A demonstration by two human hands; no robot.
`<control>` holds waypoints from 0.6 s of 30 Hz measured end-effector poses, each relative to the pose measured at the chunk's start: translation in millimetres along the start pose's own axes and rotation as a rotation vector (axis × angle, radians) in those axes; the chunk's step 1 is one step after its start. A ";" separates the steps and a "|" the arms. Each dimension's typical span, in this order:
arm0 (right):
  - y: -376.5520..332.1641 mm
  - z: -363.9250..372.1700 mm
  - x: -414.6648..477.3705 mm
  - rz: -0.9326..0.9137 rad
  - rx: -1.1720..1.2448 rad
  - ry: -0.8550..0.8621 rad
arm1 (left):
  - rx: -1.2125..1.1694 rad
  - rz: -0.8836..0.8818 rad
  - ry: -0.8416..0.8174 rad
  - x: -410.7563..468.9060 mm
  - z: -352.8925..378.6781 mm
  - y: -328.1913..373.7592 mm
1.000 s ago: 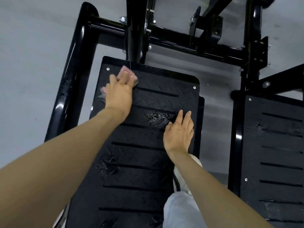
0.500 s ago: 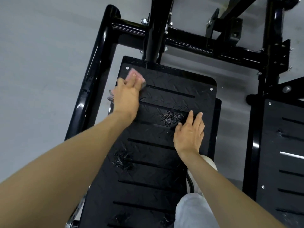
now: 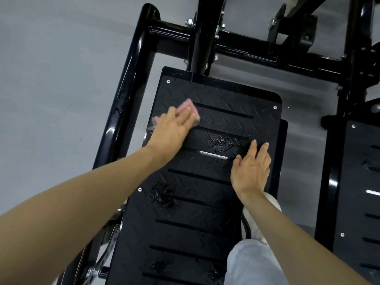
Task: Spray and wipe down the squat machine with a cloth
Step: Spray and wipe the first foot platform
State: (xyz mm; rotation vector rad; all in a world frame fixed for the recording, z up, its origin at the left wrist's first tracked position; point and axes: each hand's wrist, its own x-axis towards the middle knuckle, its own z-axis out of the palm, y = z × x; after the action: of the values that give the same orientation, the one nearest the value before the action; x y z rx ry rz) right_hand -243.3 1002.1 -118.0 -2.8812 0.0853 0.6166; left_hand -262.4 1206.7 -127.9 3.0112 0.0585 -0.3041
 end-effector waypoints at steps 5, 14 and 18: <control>-1.1 -0.6 0.4 0.001 0.014 -0.001 | -0.077 -0.078 0.104 -16.0 3.2 -37.0; 1.3 1.4 -4.5 -0.015 0.019 -0.016 | -0.132 -0.110 0.125 -33.8 13.4 21.2; 4.2 -0.4 -5.5 -0.018 0.012 -0.011 | -0.087 0.002 0.139 -30.9 8.9 -22.3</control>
State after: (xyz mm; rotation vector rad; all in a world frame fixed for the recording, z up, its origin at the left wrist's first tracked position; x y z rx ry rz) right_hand -248.6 998.0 -116.2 -2.8634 0.0614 0.6264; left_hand -295.4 1226.9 -132.7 2.9411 0.0786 -0.0888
